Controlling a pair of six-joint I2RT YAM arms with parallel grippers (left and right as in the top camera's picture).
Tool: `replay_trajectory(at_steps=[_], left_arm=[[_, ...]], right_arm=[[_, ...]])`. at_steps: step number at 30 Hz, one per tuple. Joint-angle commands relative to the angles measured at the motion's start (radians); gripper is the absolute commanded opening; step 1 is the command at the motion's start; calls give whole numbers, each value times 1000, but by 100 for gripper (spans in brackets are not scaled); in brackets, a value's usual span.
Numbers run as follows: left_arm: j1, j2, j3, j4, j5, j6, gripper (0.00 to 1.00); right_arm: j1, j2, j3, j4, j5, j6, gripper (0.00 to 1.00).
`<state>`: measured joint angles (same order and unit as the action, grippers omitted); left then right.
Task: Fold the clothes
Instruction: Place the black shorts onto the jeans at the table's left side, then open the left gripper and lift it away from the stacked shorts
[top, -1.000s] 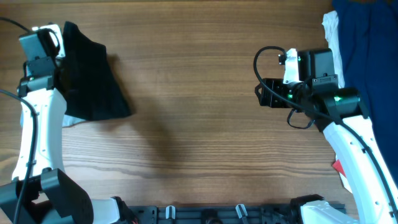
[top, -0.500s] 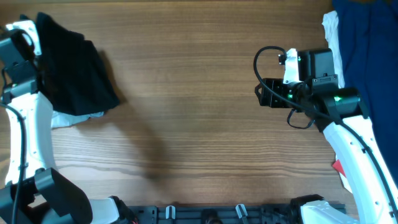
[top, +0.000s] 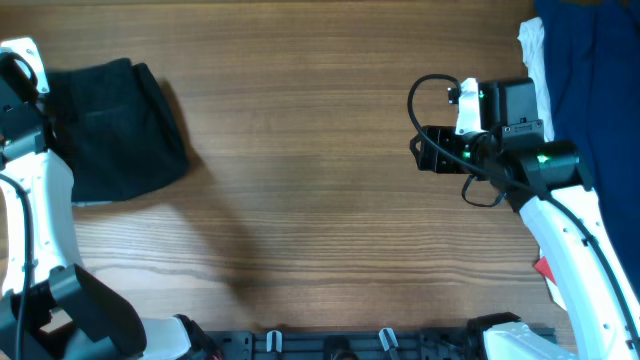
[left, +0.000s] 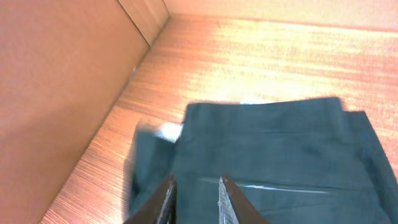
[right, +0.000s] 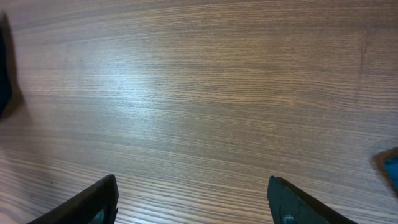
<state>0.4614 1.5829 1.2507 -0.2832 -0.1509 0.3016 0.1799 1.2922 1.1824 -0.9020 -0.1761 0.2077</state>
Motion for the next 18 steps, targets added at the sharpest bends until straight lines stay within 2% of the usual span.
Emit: replay_trajectory(at_steps=[1,5,7,10,13,16,17,18], left_arm=[[8,29,24,-6,16,5,30],[8,31,24,-6,16,-2,36],[8,31,24,-6,23,-44,38],[8,31,24,-29,108,-93,42],[3,31,24,-71,261,-159,44],[-17,31,24,-104,357,-227,60],[-29,31,24,-118,375,-252,61],[-43,31,24,-134,386,-272,54]], right_arm=[[5,-6,-11,-1,-5,5,77],[5,-6,-11,0,-5,5,77],[5,-6,-11,0,-5,4,77],[5,-6,-11,0,-5,5,77],[5,-6,-11,1,-5,4,78],[5,-5,-11,10,-5,3,81],[5,-3,-11,18,-5,4,82],[5,0,-11,26,-5,5,84]])
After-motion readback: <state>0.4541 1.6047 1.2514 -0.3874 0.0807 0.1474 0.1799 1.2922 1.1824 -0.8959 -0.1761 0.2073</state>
